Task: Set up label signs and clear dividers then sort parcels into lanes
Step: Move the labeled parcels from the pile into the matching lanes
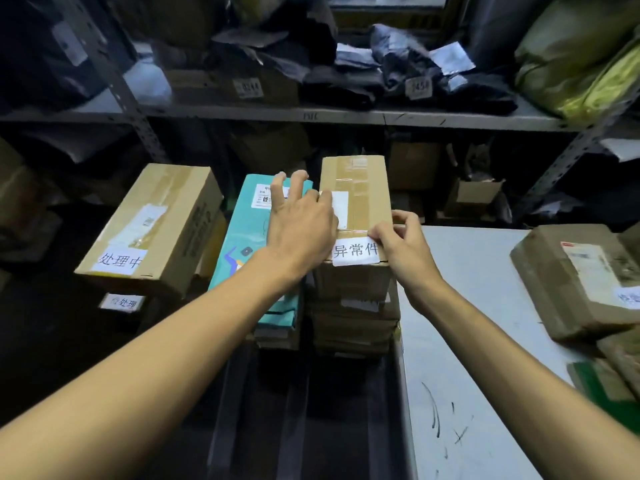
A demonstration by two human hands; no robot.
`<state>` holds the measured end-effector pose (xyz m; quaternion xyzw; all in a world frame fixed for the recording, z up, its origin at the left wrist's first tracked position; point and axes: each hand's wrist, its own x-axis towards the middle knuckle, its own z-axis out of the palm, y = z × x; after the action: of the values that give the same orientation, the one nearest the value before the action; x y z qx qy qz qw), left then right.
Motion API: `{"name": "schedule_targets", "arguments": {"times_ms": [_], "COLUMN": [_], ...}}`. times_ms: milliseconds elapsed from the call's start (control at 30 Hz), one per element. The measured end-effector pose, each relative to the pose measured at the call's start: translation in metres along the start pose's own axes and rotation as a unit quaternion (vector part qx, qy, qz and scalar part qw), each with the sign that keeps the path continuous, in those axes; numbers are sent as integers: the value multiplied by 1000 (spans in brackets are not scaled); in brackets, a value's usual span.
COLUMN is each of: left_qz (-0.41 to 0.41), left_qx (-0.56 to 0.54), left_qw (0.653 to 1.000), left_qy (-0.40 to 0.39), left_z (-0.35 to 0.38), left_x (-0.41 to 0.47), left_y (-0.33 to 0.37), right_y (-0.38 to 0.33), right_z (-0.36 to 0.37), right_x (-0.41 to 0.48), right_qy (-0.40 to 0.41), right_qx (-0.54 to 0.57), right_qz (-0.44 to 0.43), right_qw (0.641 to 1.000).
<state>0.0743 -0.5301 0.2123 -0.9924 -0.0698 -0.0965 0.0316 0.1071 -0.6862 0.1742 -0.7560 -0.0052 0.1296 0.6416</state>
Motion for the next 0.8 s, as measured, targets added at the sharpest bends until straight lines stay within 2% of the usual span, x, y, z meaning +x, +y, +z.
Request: {"name": "schedule_targets", "arguments": {"times_ms": [133,233,367,433,600,800], "left_qz": [6,4,-23,-29,-52,-54], "left_qx": [-2,-18,-94,-130,-199,-252], "left_qw": [1000,999,995,990,979,966], "left_qy": [-13,-25,-34,-35,-10,19], "left_z": [-3,-3,-8,-16,-55,-110], "left_x": [1,-1,-12,-20,-50,-100], "left_y": [0,-5,-15,-23,-55,-121], "right_y": [-7,-16,-40,-61,-109,-136], "right_z": [-5,-9,-8,0,38,108], "right_x": [-2,-8,-25,-34,-57,-91], "right_qy": [-30,-35,5,-5,-124,-214], "right_qx": [-32,-98,-213,-233,-229,-211], "right_qz": [10,-13,-141,-198,-244,-278], "right_qw": [999,995,967,952,934,912]}}
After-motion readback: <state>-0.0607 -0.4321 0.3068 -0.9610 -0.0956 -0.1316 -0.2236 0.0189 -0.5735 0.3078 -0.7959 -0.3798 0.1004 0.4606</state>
